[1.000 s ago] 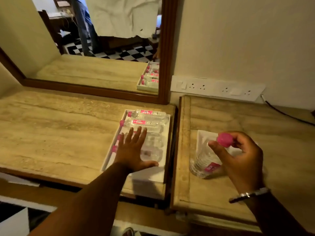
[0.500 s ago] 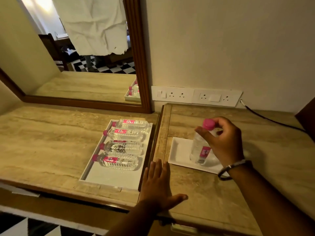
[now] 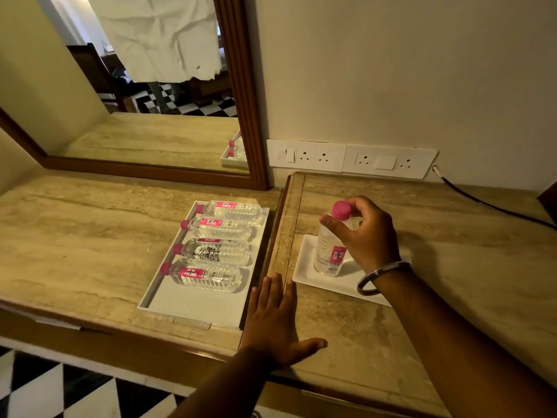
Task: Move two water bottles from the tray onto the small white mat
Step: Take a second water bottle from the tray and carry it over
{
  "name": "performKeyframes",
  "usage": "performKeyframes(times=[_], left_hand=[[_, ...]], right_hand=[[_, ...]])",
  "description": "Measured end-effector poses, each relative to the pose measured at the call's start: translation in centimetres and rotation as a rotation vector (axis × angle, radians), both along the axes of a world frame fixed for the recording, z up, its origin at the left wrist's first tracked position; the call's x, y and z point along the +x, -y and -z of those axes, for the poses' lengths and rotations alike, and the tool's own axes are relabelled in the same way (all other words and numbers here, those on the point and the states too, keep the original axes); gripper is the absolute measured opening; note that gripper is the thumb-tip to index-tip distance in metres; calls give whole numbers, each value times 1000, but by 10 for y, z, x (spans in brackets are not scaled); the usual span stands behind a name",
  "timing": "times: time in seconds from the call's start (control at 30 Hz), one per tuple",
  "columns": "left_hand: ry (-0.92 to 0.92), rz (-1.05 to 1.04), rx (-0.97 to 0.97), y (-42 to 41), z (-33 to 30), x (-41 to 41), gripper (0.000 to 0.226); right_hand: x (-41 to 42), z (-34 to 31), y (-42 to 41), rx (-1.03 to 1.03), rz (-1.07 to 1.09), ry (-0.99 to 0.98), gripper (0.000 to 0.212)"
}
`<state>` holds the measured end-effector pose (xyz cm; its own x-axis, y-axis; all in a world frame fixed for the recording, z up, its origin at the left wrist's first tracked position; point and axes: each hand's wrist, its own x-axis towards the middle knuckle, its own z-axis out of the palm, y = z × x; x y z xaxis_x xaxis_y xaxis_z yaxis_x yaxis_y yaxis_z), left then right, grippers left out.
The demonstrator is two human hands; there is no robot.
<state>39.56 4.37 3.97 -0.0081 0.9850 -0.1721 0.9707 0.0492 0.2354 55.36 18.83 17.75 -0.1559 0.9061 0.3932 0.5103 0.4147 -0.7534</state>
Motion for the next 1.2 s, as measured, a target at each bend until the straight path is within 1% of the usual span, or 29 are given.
performKeyframes(times=[0.2, 0.33, 0.53, 0.63, 0.7, 0.8, 0.87, 0.93, 1.0, 1.07, 1.13, 1.2], left_hand=[[-3, 12, 15, -1, 1, -1, 133], [8, 9, 24, -2, 0, -1, 134], [24, 11, 45, -1, -2, -1, 134], [15, 11, 53, -2, 0, -2, 134], [19, 15, 44, 0, 0, -2, 133], [37, 2, 29, 0, -3, -2, 132], [70, 15, 24, 3, -6, -8, 129], [86, 14, 29, 10, -8, -28, 124], [63, -18, 56, 18, -5, -66, 121], [-2, -36, 61, 27, -2, -115, 120], [-71, -31, -11, 39, -4, -173, 118], [-142, -59, -53, 48, -7, -225, 118]], right_hand=[[4, -2, 1, 46, 37, 86, 54], [3, 0, 9, 50, 43, 55, 53], [15, 2, 7, 1, -5, 31, 61], [21, 2, 14, 5, -3, -27, 67], [24, 0, 28, 59, 3, -52, 66], [21, -3, 60, 206, -4, -22, 54], [13, -2, 80, 210, -72, 15, 49], [-1, 1, 95, 159, -153, 89, 51], [-19, 7, 101, 117, -216, 189, 58], [-46, 12, 101, 58, -259, 301, 69], [-82, 19, 97, -5, -293, 430, 82], [-120, 26, 94, -74, -320, 565, 91]])
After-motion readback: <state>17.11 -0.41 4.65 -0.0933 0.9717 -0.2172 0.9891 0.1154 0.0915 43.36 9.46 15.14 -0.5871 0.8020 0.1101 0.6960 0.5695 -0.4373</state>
